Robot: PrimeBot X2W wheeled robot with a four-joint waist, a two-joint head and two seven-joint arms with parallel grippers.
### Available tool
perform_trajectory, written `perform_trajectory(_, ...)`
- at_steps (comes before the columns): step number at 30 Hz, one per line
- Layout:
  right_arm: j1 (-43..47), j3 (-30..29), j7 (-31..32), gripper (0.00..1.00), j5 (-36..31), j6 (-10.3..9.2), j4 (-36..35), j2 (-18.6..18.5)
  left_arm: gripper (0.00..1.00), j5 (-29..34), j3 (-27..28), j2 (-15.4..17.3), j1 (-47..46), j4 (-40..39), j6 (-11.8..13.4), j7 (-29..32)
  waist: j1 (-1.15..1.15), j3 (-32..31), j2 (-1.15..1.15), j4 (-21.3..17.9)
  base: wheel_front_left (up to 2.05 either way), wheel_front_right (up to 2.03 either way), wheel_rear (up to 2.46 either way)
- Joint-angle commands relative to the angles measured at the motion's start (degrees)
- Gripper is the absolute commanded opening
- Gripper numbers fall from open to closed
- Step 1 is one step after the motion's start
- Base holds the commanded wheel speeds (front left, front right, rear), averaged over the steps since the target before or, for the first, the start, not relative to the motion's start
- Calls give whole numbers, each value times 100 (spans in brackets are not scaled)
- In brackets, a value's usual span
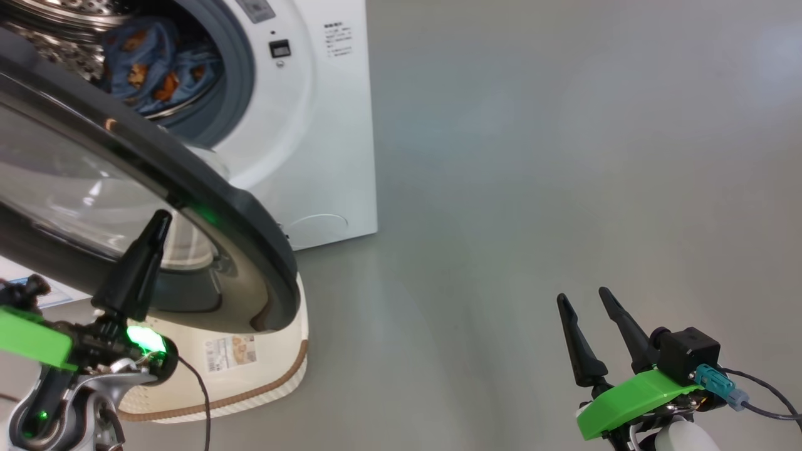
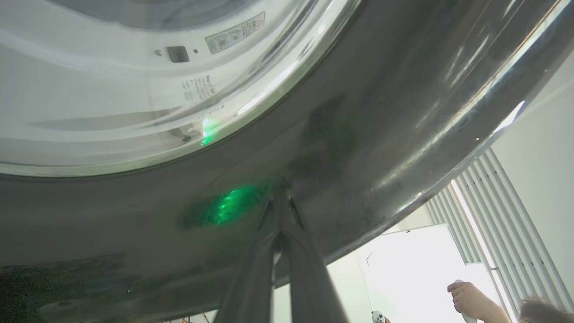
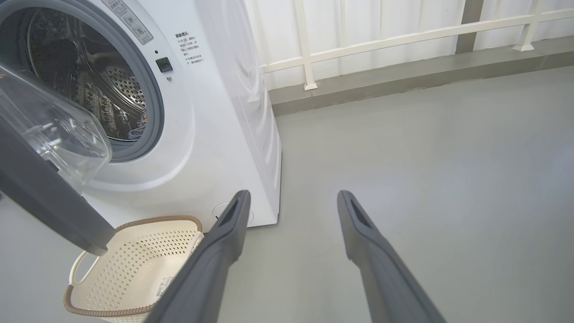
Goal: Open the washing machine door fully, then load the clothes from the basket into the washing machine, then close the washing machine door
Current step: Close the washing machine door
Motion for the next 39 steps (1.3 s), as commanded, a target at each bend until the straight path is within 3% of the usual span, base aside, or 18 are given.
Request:
perform_trajectory(1,-112,148,-72,100,72,9,-129,26,0,6,198,119,41,-145,-59,-69,0,-79,0,90,0,0,0)
perform_trajectory(21,92,182,-73,100,159,9,-90,26,0,-193,65,118,1091,-476,-60,-1001,0,-577,0,772,0,0,0)
perform_trajectory(39,134,256,-73,100,333,9,-41,26,0,-215,-175,118,1889,-947,-60,-2325,0,-726,0,834,0,0,0)
